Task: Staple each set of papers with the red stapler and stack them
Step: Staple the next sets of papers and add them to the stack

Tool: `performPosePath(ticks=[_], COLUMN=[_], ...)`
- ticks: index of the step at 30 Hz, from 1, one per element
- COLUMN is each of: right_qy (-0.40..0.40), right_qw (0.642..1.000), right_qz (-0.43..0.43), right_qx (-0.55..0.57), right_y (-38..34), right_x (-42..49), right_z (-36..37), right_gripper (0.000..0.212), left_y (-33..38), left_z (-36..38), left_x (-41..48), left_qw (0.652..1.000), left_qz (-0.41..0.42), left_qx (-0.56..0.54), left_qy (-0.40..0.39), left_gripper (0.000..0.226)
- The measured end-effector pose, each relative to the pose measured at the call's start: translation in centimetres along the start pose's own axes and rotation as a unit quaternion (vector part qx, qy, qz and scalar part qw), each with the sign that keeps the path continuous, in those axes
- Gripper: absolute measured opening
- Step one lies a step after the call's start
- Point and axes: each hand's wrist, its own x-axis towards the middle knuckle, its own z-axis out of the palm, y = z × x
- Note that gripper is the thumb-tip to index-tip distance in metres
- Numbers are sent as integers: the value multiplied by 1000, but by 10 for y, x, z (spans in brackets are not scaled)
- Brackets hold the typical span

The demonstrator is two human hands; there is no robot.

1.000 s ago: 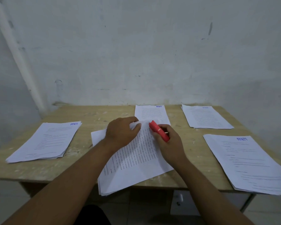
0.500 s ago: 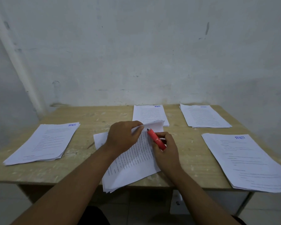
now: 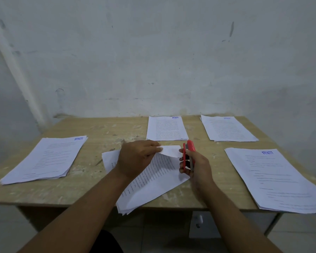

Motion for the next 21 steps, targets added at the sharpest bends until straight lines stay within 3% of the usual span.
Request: performPosePath(ticks=[15,19,21], right_qy=[2,47,72], right_qw=[1000,989,975], right_qz=[-3,-105,-156], right_qx=[-6,-91,-143], right_y=[4,7,9], right_x=[-6,0,0], right_z=[2,1,4], right_gripper=[30,17,28], left_y=[-6,-3,-5], left_z=[0,-1,-2], left_x=[-5,7,16], left_qw=[1000,993,976], left_qz=[10,-116,-213], left_qx=[-10,-6,-12], left_qy=[10,-12,-43], left_gripper=[16,20,28])
